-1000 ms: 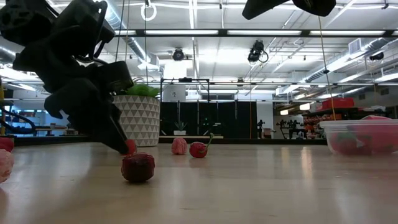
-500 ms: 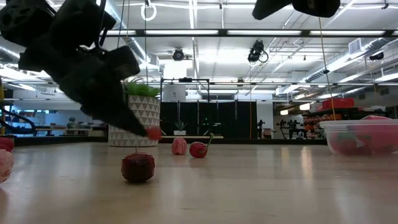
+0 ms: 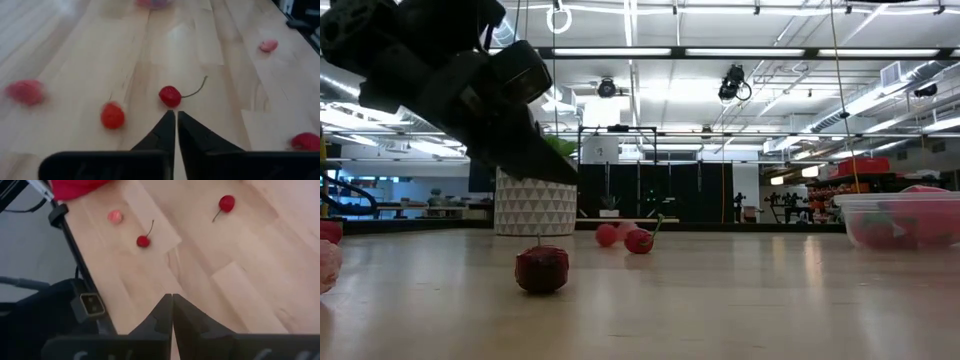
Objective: Pick and placing Produce into tupperware
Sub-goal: Put the raspberry into the transparent bin
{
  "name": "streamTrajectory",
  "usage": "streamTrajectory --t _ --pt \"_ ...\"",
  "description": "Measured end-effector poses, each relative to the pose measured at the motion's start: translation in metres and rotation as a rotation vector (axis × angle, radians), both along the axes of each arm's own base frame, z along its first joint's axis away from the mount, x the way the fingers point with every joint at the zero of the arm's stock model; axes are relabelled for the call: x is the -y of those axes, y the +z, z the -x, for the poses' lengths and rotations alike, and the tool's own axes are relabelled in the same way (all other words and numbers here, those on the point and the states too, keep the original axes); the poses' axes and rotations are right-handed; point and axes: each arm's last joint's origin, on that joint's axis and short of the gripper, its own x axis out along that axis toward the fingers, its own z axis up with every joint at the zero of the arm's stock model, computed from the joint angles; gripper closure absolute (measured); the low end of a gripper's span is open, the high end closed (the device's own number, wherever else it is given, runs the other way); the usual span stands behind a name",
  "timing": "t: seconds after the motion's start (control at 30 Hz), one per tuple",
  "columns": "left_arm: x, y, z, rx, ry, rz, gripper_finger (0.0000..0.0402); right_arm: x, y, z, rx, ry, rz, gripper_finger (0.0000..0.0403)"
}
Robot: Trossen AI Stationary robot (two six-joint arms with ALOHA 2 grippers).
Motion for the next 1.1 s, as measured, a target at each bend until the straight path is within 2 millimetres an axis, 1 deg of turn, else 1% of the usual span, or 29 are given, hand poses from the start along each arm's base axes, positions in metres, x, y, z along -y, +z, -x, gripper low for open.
streamTrajectory --t 0.1,0.23,0.3,0.43,0.53,0.67,0.8,0.93,1.0,1.1 --pt "-0.002 0.001 -0.001 0.008 -0.026 -0.068 0.0343 -0.003 0.000 0.002 0.000 0.010 0.001 0.0385" --pt "-0.011 0.001 -0.003 0.004 -0.056 -0.208 0.0293 -0.001 0.000 0.001 0.001 0.003 0.002 0.0385" --pt "-0.017 0.001 -0.004 0.001 -0.055 -0.250 0.0264 0.000 0.000 0.000 0.002 -0.002 0.003 0.0385" --pt "-0.033 -0.005 -0.007 -0.030 0.023 -0.210 0.0211 0.003 0.000 -0.002 0.001 -0.010 0.003 0.0385" --pt "-0.041 -0.013 -0.008 -0.062 0.067 -0.185 0.0184 0.004 0.000 -0.003 0.002 -0.011 0.005 0.0385" --pt "-0.043 -0.022 -0.015 -0.069 0.057 -0.173 0.0174 0.004 0.000 -0.003 0.002 -0.001 0.012 0.0385" --pt "-0.038 -0.024 -0.037 -0.045 0.035 -0.165 0.0181 0.007 0.000 -0.004 0.002 0.009 0.025 0.0385" --pt "-0.036 -0.031 -0.055 -0.079 0.008 -0.212 0.0195 0.009 0.000 -0.006 0.003 0.012 0.032 0.0385" --pt "-0.036 -0.035 -0.059 -0.113 0.003 -0.222 0.0200 0.009 0.000 -0.006 0.004 0.012 0.034 0.0385" --pt "-0.036 -0.041 -0.060 -0.160 0.007 -0.232 0.0204 0.009 0.000 -0.006 0.004 0.015 0.034 0.0385"
